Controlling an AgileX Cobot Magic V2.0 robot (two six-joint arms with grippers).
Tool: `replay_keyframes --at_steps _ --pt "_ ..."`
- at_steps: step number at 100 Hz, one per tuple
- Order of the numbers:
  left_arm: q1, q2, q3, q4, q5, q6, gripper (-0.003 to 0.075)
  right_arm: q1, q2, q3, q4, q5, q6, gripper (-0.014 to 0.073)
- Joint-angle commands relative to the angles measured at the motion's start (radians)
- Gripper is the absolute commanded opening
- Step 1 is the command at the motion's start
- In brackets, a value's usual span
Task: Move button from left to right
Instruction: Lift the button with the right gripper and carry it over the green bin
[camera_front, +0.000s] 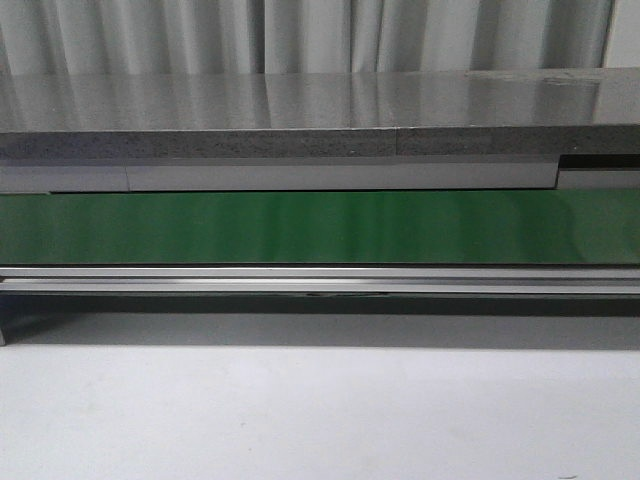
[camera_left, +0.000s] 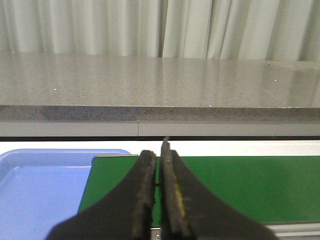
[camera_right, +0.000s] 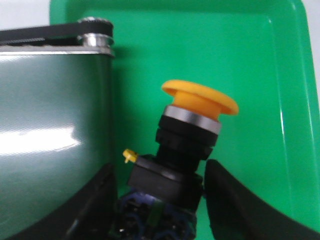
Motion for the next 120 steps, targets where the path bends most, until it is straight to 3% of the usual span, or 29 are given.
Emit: replay_keyframes --at_steps 1,46,79,99,120 --pt "-0.004 0.008 -0.026 -0.008 -0.082 -0.002 0.0005 -0.027 0.01 -0.031 -0.021 -0.055 -0.028 0.0092" --pt "-0.004 0.008 -0.026 -0.008 -0.082 -0.002 0.0005 -0.051 0.143 -0.031 -0.04 -0.083 -0.028 0.0116" --pt "-0.004 0.008 -0.026 -0.008 -0.082 -0.002 0.0005 -0.051 0.15 -0.031 -0.04 -0.107 -0.028 0.047" --pt "-0.004 0.008 -0.026 -0.008 -0.082 -0.002 0.0005 -0.051 0.144 -0.04 -0.04 -0.101 -0.025 0.0475" --pt "-0.004 0.008 -0.026 -0.008 -0.082 -0.002 0.0005 -0.043 0.097 -0.08 -0.019 -0.059 0.061 0.0475"
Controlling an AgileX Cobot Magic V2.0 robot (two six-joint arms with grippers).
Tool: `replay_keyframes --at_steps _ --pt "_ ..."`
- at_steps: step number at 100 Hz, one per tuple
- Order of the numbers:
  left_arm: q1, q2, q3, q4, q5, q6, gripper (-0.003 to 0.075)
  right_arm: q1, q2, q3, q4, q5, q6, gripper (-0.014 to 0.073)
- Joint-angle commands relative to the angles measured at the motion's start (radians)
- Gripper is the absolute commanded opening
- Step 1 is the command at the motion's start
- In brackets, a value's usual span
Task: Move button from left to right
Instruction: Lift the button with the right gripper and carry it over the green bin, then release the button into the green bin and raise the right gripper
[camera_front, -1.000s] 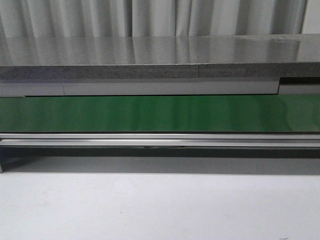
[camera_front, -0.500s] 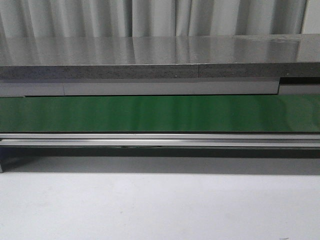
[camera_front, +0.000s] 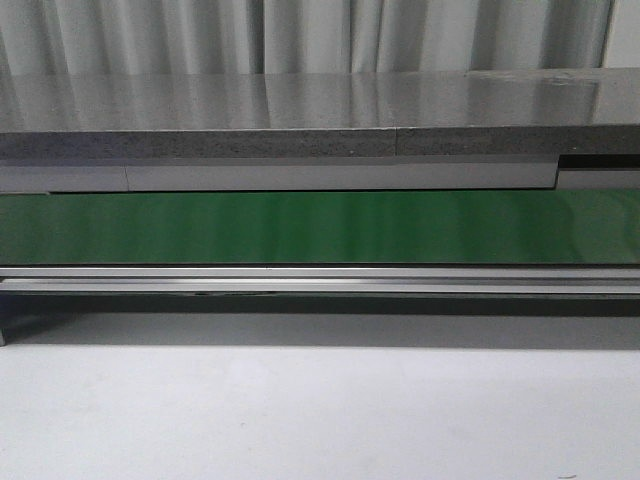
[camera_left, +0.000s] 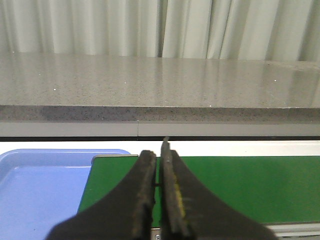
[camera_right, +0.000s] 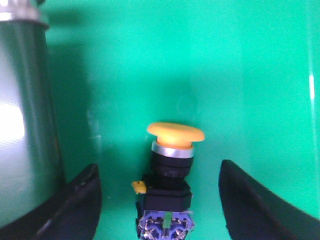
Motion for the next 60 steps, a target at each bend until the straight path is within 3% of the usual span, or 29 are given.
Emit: replay_keyframes --at_steps 1,17,38,60 --pt "-0.004 0.008 -0.026 -0.008 -0.082 -0.002 0.0005 0.003 -0.087 -0.038 0.009 -0.018 0.022 0.0475" --pt "-0.004 0.008 -0.026 -0.008 -0.082 -0.002 0.0005 0.059 -0.186 -0.038 0.094 -0.058 0.022 0.0475" --pt "-0.004 0.008 -0.026 -0.008 -0.082 -0.002 0.0005 0.215 -0.338 -0.015 0.136 -0.135 0.022 0.0475" --pt "-0.004 0.008 -0.026 -0.008 -0.082 -0.002 0.0005 0.349 -0.559 0.154 0.182 -0.285 0.022 0.0474"
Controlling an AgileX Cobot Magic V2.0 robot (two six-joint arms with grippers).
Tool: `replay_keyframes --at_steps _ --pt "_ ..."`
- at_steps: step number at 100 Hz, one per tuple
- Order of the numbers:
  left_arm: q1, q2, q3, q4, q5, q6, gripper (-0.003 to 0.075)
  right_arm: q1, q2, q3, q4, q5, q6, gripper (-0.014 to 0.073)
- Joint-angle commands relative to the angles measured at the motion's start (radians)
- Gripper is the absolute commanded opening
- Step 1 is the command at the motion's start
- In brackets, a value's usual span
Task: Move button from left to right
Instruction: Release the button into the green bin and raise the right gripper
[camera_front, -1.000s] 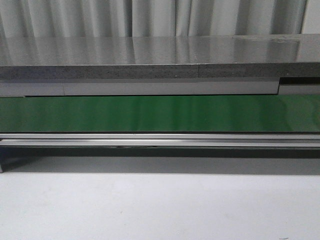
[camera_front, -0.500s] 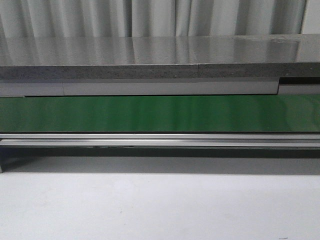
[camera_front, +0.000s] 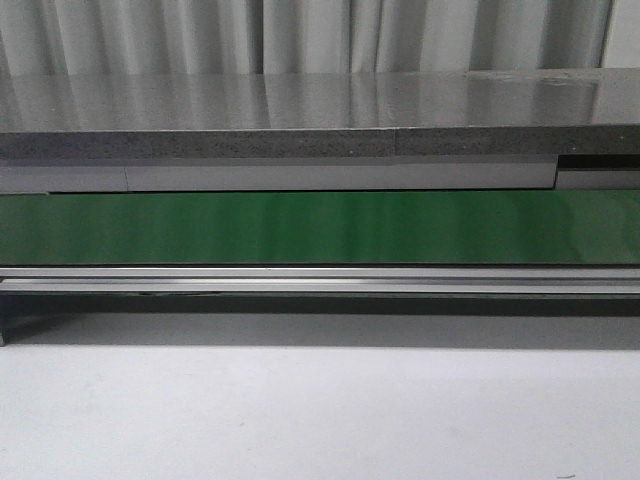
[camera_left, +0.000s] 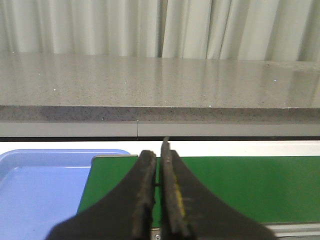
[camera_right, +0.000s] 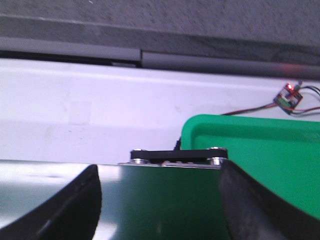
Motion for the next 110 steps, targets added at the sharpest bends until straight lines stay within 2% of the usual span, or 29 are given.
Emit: replay_keyframes --at_steps 1,32,62,74,110 --pt "-0.004 0.008 -0.026 -0.008 -0.082 -0.002 0.0005 0.039 -0.126 0.059 0.01 -0.13 0.001 0.0474" --pt "-0.004 0.008 -0.026 -0.008 -0.082 -0.002 0.0005 0.123 -0.564 0.471 0.025 -0.38 0.001 0.0474" --pt "-0.004 0.008 -0.026 -0.008 -0.082 -0.002 0.0005 0.123 -0.94 0.742 0.025 -0.398 0.001 0.0452" --pt "-0.004 0.008 -0.026 -0.008 -0.082 -0.002 0.0005 0.123 -1.037 0.775 0.025 -0.396 0.001 0.0344" --pt "-0.004 0.008 -0.026 -0.008 -0.082 -0.002 0.0005 0.122 -1.071 0.788 0.025 -0.399 0.001 -0.0117"
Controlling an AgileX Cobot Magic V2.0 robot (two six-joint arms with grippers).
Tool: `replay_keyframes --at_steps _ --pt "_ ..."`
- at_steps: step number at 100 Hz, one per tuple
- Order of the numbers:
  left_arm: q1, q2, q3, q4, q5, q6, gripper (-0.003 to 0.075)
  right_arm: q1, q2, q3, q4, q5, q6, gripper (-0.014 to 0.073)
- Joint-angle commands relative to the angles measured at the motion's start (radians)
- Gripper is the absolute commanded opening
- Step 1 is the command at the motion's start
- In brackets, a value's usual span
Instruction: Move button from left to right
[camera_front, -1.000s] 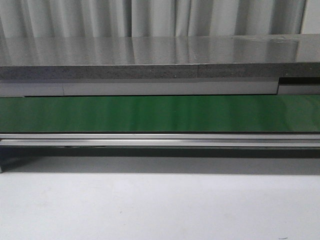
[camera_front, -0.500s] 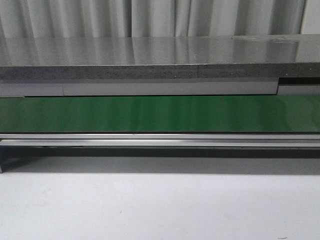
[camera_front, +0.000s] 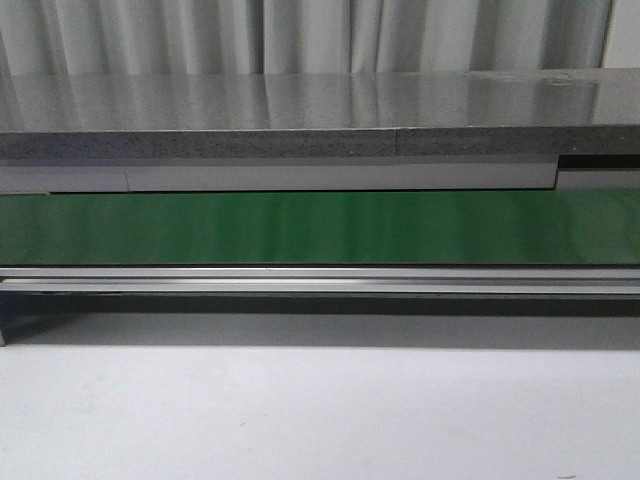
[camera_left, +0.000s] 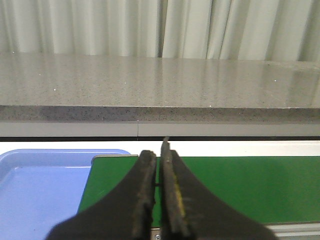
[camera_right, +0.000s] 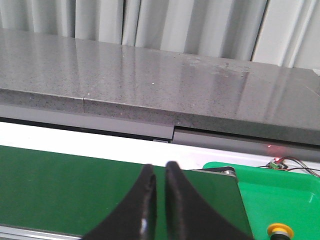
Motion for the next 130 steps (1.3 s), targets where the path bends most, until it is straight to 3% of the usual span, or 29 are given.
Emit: replay_keyframes --at_steps 1,84,106,130 --pt "-0.004 0.008 -0.026 -0.008 -0.082 -0.002 0.0005 0.002 0.005 -0.024 0.005 -0.084 0.001 -0.0123" --pt "-0.004 0.008 -0.026 -0.008 -0.082 -0.002 0.0005 0.002 0.005 -0.019 0.005 -0.086 0.001 -0.0121" --pt "-0.004 0.008 -0.026 -0.008 -0.082 -0.002 0.0005 0.045 -0.038 0.056 -0.063 -0.094 0.028 -0.0121" --pt "-0.004 0.008 -0.026 -0.008 -0.082 -0.002 0.0005 0.063 -0.22 0.2 -0.097 -0.111 0.09 -0.0121"
